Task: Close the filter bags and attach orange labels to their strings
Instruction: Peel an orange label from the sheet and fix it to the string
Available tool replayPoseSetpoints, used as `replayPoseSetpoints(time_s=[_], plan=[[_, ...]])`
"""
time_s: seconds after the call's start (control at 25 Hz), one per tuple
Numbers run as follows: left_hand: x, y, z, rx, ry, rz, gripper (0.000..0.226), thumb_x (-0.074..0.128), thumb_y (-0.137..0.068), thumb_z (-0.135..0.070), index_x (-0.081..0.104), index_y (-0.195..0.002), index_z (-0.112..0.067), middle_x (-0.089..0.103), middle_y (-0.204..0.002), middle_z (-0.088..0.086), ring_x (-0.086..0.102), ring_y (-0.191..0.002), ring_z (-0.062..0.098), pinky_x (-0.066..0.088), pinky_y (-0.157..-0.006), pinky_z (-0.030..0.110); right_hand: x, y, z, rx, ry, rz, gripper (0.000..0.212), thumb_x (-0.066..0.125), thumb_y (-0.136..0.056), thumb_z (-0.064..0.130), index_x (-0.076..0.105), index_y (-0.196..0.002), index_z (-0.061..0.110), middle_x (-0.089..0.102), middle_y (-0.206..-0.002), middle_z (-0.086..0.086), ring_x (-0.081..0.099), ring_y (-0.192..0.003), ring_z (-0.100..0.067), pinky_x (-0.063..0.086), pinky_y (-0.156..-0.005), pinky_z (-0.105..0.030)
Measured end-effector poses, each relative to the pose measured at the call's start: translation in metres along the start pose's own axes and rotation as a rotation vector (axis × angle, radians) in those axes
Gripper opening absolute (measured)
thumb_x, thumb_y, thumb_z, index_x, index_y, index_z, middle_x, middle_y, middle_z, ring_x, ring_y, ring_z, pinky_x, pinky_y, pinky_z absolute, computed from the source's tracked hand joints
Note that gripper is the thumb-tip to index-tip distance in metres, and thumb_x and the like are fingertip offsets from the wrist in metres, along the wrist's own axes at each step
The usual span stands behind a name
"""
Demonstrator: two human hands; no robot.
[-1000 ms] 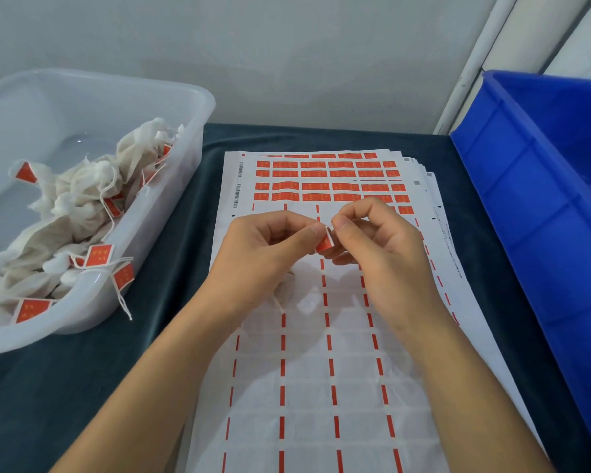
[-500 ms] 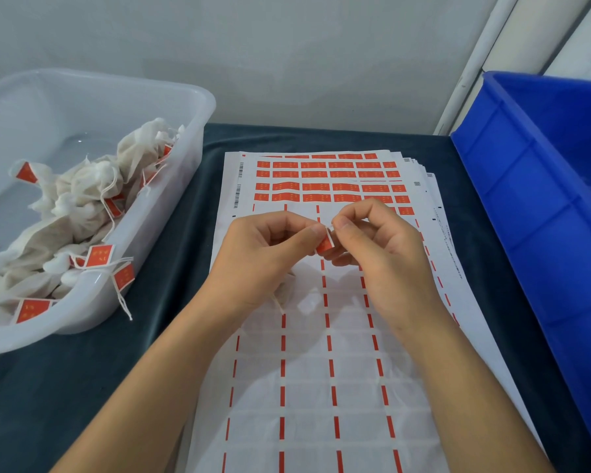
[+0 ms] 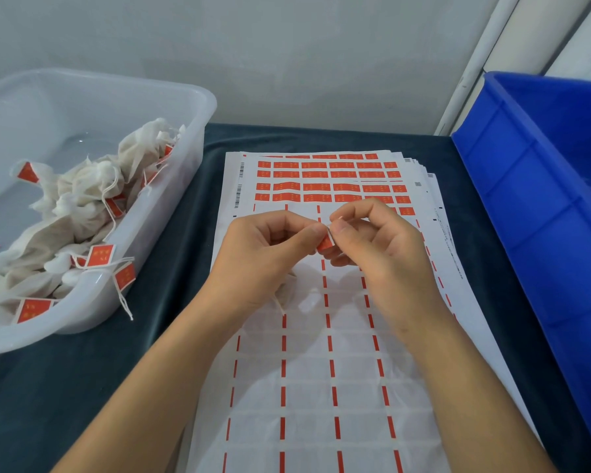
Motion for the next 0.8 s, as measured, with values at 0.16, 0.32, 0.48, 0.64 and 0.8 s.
replayPoseSetpoints(time_s=[0.16,0.32,0.48,0.64,0.8], plan=[[-0.0011,-0.0004,-0.0009,0.007,0.019,-0.011,0.016,0.072,-0.097,-0.025,0.083,-0.087,-0.021,0.077,-0.076,-0.008,0.067,-0.065,-0.001,0.049,-0.059,0.009,0.001,0.0003,-0.0002,-0.031,0.057,0.025,0.021,0.071,-0.096,0.01,0.065,-0.113,0.02,0.077,-0.089,0.003,0.076,-0.091,-0.019,0.064,-0.082,-0.037],[-0.0003,-0.0027,0.0,-0.018,0.022,-0.033,0.014,0.072,-0.096,-0.028,0.081,-0.088,-0.02,0.076,-0.078,-0.004,0.061,-0.06,0.0,0.049,-0.059,0.014,-0.0005,-0.0005,-0.0017,-0.045,0.089,0.0,0.021,0.071,-0.097,0.013,0.065,-0.112,0.026,0.077,-0.09,0.006,0.074,-0.091,-0.019,0.063,-0.084,-0.043],[-0.0019,-0.0034,0.0027,-0.016,-0.005,-0.033,0.015,0.071,-0.097,-0.026,0.08,-0.087,-0.019,0.077,-0.079,-0.003,0.063,-0.062,0.0,0.049,-0.06,0.013,0.0001,0.001,-0.0035,-0.023,0.075,0.02,0.018,0.065,-0.1,0.015,0.069,-0.113,0.026,0.077,-0.092,0.008,0.074,-0.092,-0.016,0.062,-0.083,-0.031],[-0.0001,-0.0036,0.0032,-0.002,-0.053,0.0,0.015,0.071,-0.097,-0.026,0.08,-0.086,-0.021,0.076,-0.077,-0.008,0.065,-0.062,-0.001,0.049,-0.059,0.01,0.0004,0.0009,-0.0023,-0.003,0.12,0.012,0.011,0.065,-0.101,0.017,0.073,-0.1,0.024,0.076,-0.089,0.009,0.073,-0.09,-0.017,0.063,-0.082,-0.035],[0.0004,-0.0029,0.0042,0.008,-0.046,0.017,0.014,0.07,-0.098,-0.021,0.078,-0.087,-0.022,0.076,-0.078,-0.008,0.065,-0.064,0.0,0.049,-0.061,0.011,-0.0003,0.0011,-0.003,0.019,0.132,-0.028,0.012,0.066,-0.101,0.022,0.074,-0.094,0.026,0.076,-0.087,0.009,0.073,-0.089,-0.015,0.063,-0.083,-0.034]])
Point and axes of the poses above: each hand's wrist, its own y-axis away from the middle knuckle, its own x-axis out of the palm, z = x × y, the point moved 3 cm from there along -y, towards the middle knuckle
